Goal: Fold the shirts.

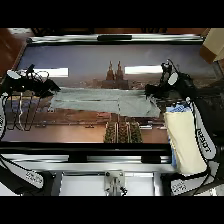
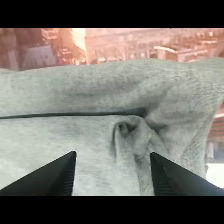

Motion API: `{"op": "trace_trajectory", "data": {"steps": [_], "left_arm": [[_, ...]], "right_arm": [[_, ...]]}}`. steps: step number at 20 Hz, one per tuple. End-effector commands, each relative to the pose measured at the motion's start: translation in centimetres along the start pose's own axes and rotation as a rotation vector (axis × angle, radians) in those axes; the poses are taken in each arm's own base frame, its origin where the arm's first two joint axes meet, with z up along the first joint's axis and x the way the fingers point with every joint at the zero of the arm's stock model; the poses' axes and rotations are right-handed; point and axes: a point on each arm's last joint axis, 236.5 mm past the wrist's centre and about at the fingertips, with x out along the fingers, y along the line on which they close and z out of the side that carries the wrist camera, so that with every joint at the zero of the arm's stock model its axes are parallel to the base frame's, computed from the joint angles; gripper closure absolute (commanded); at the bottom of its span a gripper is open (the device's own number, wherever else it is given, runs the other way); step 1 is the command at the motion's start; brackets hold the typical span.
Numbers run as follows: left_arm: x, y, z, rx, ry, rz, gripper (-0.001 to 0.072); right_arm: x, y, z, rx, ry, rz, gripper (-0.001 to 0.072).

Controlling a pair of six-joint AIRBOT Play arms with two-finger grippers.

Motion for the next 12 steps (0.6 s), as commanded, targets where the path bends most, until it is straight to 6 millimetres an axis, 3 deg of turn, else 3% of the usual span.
{"op": "trace_trajectory", "data": {"steps": [1, 3, 5, 10, 12], "left_arm": [[-0.9, -0.2, -0.5, -0.030, 0.024, -0.011, 0.0058], [-1.6, -0.5, -1.1, -0.026, 0.045, -0.017, 0.0058], [-1.9, -1.0, -1.9, -0.019, 0.076, -0.025, 0.0058], [-1.7, -2.0, -3.2, 0.001, 0.132, -0.037, 0.0059], [-1.5, -2.4, -3.4, 0.011, 0.137, -0.039, 0.0059]], "right_arm": [[-2.3, -1.2, -0.1, -0.005, 0.015, 0.003, 0.0044], [-3.2, -3.4, -2.2, 0.016, 0.118, 0.010, 0.0044], [-2.7, -4.7, -4.2, 0.016, 0.212, 0.018, 0.0044], [0.6, -2.9, -4.8, 0.050, 0.250, 0.140, 0.0044], [1.8, -3.1, -4.9, 0.068, 0.255, 0.144, 0.0044]]}}
